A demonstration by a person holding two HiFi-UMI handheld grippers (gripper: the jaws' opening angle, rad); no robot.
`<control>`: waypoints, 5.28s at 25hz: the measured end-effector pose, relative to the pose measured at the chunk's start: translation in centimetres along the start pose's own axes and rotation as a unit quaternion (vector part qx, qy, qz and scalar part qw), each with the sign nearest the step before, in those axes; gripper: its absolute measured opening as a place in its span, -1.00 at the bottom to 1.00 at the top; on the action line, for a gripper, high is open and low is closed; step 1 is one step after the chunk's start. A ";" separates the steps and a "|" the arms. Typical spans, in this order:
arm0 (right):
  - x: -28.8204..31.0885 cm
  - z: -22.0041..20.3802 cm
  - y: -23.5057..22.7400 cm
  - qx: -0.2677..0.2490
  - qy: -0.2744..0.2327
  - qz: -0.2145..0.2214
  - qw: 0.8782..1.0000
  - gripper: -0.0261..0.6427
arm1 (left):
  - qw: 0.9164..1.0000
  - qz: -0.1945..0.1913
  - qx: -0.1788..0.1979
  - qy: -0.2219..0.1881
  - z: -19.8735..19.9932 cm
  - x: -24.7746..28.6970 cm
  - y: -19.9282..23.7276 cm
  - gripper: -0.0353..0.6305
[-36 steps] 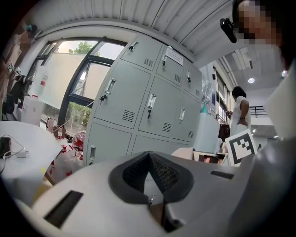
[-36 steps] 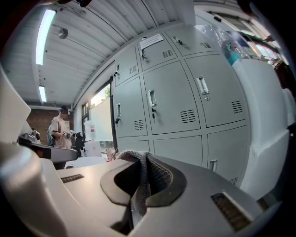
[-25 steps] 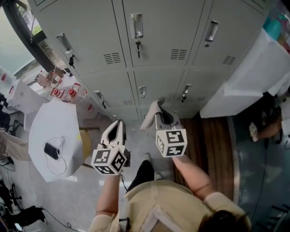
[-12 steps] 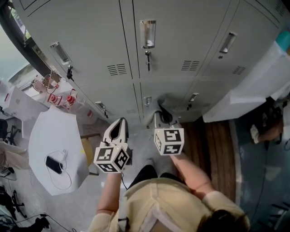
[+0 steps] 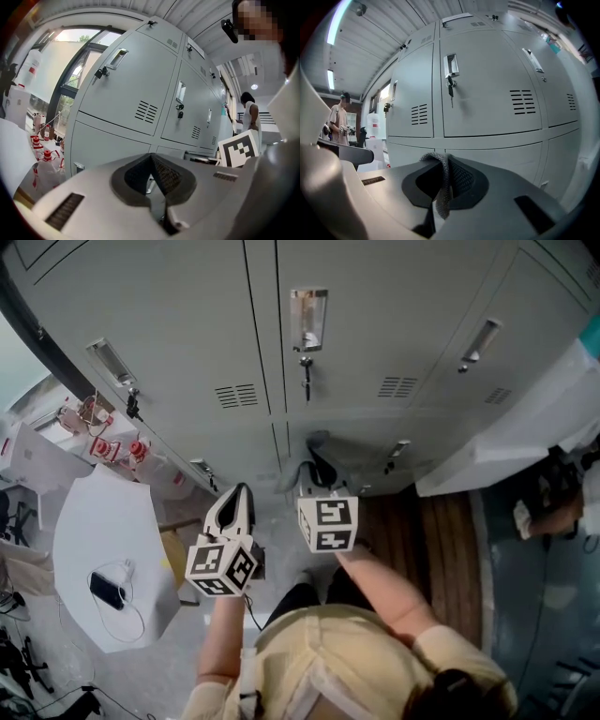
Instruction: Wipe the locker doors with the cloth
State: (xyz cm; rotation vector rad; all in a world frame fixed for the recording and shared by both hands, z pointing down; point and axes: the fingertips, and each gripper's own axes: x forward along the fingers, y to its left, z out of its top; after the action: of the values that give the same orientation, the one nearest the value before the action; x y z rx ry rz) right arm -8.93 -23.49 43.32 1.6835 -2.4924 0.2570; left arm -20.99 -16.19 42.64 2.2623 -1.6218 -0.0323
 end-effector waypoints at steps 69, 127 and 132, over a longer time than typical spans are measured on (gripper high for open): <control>-0.5 -2.0 -16.5 -0.004 0.041 -0.031 0.999 -0.90 | 0.999 -0.015 0.008 0.029 -2.1 12.2 -9.3 -0.93; 0.9 -7.7 -19.8 -0.026 0.094 -0.085 0.992 -0.90 | 0.995 -0.038 -0.029 0.086 -6.5 12.9 -7.9 -0.93; 0.2 -8.6 -23.2 -0.011 0.107 -0.123 0.987 -0.90 | 0.994 -0.050 -0.033 0.094 -6.9 13.9 -8.9 -0.93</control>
State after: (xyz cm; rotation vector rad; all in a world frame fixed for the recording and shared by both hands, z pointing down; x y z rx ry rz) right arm 12.62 -30.37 53.48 1.8260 -2.1051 0.3608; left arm -6.56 -24.64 49.08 2.2213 -1.3909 0.0982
